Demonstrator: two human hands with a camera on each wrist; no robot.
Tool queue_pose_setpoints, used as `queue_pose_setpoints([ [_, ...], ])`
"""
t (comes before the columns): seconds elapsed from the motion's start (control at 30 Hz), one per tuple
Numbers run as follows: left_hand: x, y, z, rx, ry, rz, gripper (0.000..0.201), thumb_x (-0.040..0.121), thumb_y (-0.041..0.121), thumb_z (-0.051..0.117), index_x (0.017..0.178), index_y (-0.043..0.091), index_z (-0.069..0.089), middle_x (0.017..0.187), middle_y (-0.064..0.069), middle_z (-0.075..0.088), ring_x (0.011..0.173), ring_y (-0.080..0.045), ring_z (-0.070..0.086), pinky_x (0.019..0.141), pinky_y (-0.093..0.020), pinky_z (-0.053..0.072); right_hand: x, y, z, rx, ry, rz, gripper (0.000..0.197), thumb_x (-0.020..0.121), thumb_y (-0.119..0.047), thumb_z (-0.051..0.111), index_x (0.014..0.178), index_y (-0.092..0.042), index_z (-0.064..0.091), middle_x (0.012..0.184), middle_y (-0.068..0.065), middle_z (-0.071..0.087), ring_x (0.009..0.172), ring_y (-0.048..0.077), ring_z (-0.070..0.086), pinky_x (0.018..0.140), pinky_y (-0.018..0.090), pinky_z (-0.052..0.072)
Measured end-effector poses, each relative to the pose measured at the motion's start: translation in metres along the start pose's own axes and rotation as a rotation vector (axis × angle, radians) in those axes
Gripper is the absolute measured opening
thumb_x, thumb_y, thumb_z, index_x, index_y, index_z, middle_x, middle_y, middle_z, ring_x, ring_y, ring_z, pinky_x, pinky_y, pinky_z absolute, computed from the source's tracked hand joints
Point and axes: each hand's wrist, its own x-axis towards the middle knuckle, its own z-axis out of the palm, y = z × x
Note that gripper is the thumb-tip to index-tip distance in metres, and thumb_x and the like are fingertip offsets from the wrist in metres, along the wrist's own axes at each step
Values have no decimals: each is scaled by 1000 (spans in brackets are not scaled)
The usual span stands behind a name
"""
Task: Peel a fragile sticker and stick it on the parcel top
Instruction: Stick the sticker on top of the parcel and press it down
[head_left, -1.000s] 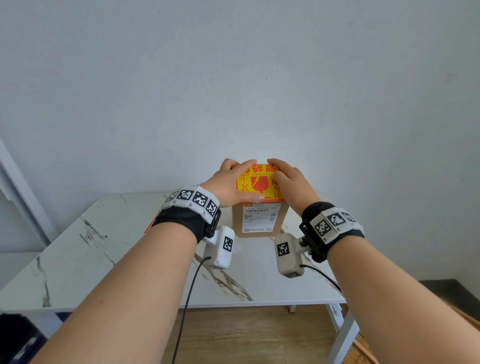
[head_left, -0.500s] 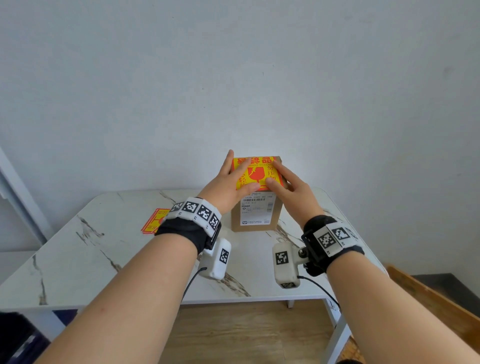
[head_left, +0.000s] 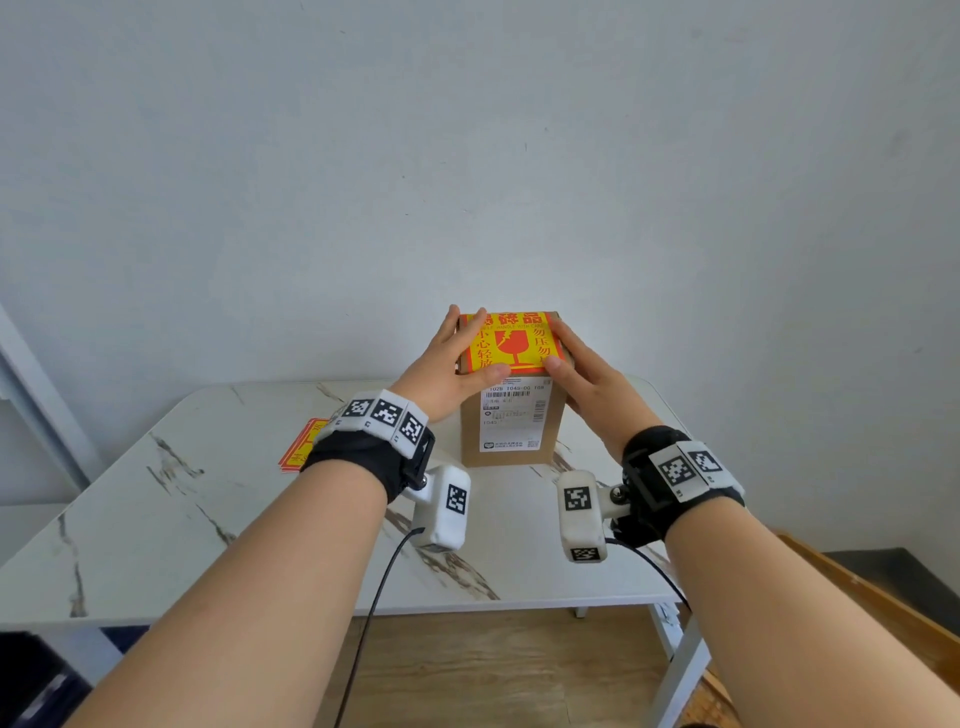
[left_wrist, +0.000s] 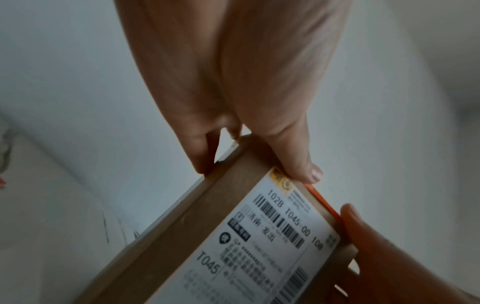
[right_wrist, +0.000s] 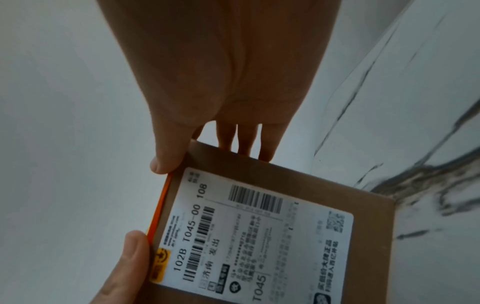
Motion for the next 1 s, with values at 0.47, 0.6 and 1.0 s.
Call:
queue_pose_setpoints([
  [0.47,2,-12,-1,-233,211,-129,75,85,50,62,150,29,30,145,3,50,130,-16,52,110,-40,41,13,-8,20,6,111,227,31,94,-54,43,115,-34,55,113,-5,65,101,14,59,102,44,46],
  [0.6,7,-16,4,-107,238,-216,73,80,69,49,133,19,46,120,-3,65,99,-24,68,88,-47,56,18,-8,20,-83,122,259,54,92,-58,43,128,-19,52,114,-2,61,104,18,55,97,40,47],
  [1.0,26,-34,12,-181,74,-384,90,75,82,27,124,11,50,120,-11,65,82,-30,73,76,-48,61,40,24,30,-310,128,302,61,85,-43,66,136,-16,46,120,6,66,88,16,61,75,30,53],
])
